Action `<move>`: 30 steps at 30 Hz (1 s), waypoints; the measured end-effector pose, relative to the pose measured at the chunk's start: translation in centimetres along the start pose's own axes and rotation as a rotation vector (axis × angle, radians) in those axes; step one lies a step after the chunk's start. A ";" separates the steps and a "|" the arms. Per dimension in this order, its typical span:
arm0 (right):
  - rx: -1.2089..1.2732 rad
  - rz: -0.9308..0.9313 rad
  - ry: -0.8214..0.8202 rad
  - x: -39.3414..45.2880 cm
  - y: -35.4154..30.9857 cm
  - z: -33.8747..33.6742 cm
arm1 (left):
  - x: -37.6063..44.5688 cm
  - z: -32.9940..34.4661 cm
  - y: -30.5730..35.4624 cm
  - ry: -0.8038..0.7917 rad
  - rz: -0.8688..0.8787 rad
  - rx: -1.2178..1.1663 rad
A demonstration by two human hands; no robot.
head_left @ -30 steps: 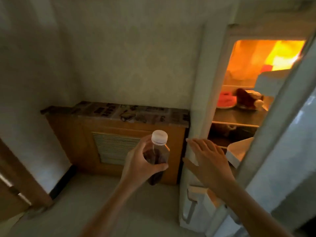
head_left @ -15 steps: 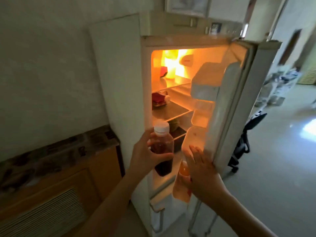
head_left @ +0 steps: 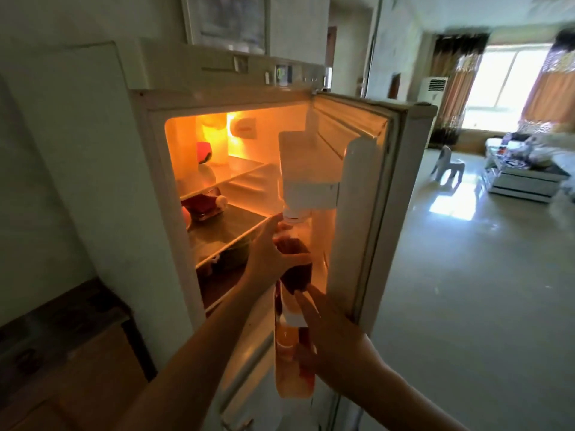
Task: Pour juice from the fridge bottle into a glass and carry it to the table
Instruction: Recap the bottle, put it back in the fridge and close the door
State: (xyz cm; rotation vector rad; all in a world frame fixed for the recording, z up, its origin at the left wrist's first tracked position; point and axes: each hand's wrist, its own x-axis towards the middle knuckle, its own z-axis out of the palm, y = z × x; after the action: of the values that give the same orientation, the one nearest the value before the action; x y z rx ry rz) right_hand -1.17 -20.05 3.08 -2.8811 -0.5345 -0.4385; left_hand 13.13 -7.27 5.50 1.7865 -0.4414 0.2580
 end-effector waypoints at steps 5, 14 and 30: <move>-0.021 0.021 0.033 -0.4 0.6 -0.5 | 0.4 1.6 -0.8 -0.244 -0.014 -0.068; 0.042 0.052 0.040 -1.0 1.5 -1.1 | -1.1 2.3 -0.4 -0.442 -0.028 -0.100; 0.224 -0.178 -0.047 -5.9 7.1 -2.9 | -9.4 9.0 9.7 0.232 0.512 0.230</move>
State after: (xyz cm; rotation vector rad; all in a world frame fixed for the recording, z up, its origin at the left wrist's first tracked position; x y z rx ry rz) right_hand -4.52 -29.12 3.13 -2.6455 -0.7981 -0.3140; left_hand 0.01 -16.48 8.01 1.8119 -0.7201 0.8952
